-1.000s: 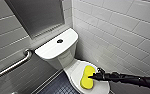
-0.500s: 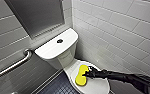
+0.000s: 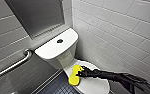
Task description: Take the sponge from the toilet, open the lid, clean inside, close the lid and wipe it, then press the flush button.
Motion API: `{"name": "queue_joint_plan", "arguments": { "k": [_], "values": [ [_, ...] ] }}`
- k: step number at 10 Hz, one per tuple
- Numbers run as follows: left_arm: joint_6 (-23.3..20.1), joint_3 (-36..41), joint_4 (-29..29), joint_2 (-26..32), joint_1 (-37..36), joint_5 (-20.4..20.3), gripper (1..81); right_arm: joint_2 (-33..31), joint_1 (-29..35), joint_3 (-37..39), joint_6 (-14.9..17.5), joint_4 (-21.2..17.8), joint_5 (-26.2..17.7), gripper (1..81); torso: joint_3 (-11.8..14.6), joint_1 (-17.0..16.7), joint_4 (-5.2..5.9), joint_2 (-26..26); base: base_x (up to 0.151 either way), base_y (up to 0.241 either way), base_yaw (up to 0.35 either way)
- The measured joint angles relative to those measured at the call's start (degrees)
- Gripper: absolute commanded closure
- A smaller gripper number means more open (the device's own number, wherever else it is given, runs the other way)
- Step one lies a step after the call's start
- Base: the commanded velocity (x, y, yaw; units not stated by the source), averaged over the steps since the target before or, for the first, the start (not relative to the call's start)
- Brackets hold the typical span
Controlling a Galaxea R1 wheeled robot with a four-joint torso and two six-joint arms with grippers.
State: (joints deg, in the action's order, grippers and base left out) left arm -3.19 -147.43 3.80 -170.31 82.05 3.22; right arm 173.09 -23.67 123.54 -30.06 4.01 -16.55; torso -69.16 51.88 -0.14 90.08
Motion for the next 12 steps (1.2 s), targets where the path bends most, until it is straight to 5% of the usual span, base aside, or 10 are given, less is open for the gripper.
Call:
{"name": "queue_joint_plan", "arguments": {
  "k": [5, 9, 12],
  "values": [
    [0.0, 0.0, 0.0, 0.02, 0.0, -0.05, 1.0, -2.45, -6.4, -0.41, -0.01, 1.85, 6.28, 81.1, 0.0, 0.0, 0.0, 0.0, 0.0, 0.0, 0.0],
    [0.0, 0.0, 0.02, -0.52, 0.0, 0.0, 1.0, -13.8, -9.64, -12.98, -0.06, 2.24, 5.47, 81.1, 0.0, 0.0, 0.0, 0.0, 0.0, 0.0, 0.0],
    [0.0, 0.02, 0.02, -0.59, 0.0, -0.02, 1.0, -22.43, -15.1, -19.15, -0.11, 2.24, 11.22, 81.1, 0.0, 0.0, 0.0, 0.0, 0.0, 0.0, 0.0]
  ]
}}
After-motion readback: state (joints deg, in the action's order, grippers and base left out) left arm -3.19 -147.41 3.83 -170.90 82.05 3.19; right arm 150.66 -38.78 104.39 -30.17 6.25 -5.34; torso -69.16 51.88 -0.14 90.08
